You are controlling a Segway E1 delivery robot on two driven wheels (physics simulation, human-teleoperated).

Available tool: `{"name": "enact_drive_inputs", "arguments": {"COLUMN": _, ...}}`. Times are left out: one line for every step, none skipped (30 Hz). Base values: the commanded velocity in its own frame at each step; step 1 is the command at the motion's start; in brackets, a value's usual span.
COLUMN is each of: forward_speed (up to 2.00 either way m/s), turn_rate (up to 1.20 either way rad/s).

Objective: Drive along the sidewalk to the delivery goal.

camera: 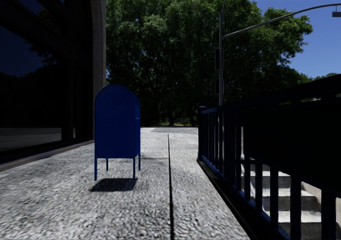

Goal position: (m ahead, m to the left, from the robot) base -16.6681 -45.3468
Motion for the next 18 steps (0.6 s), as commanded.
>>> {"name": "enact_drive_inputs", "arguments": {"forward_speed": 2.00, "turn_rate": 0.00}}
{"name": "enact_drive_inputs", "arguments": {"forward_speed": 2.00, "turn_rate": 0.00}}
{"name": "enact_drive_inputs", "arguments": {"forward_speed": 2.00, "turn_rate": 0.00}}
{"name": "enact_drive_inputs", "arguments": {"forward_speed": 2.00, "turn_rate": 0.00}}
{"name": "enact_drive_inputs", "arguments": {"forward_speed": 1.98, "turn_rate": 0.00}}
{"name": "enact_drive_inputs", "arguments": {"forward_speed": 1.86, "turn_rate": 0.00}}
{"name": "enact_drive_inputs", "arguments": {"forward_speed": 1.65, "turn_rate": 0.00}}
{"name": "enact_drive_inputs", "arguments": {"forward_speed": 1.65, "turn_rate": 0.00}}
{"name": "enact_drive_inputs", "arguments": {"forward_speed": 1.56, "turn_rate": 0.00}}
{"name": "enact_drive_inputs", "arguments": {"forward_speed": 1.54, "turn_rate": 0.00}}
{"name": "enact_drive_inputs", "arguments": {"forward_speed": 1.53, "turn_rate": 0.00}}
{"name": "enact_drive_inputs", "arguments": {"forward_speed": 1.53, "turn_rate": 0.00}}
{"name": "enact_drive_inputs", "arguments": {"forward_speed": 1.53, "turn_rate": 0.00}}
{"name": "enact_drive_inputs", "arguments": {"forward_speed": 1.53, "turn_rate": 0.00}}
{"name": "enact_drive_inputs", "arguments": {"forward_speed": 1.52, "turn_rate": 0.00}}
{"name": "enact_drive_inputs", "arguments": {"forward_speed": 1.52, "turn_rate": 0.00}}
{"name": "enact_drive_inputs", "arguments": {"forward_speed": 1.52, "turn_rate": 0.00}}
{"name": "enact_drive_inputs", "arguments": {"forward_speed": 1.52, "turn_rate": 0.00}}
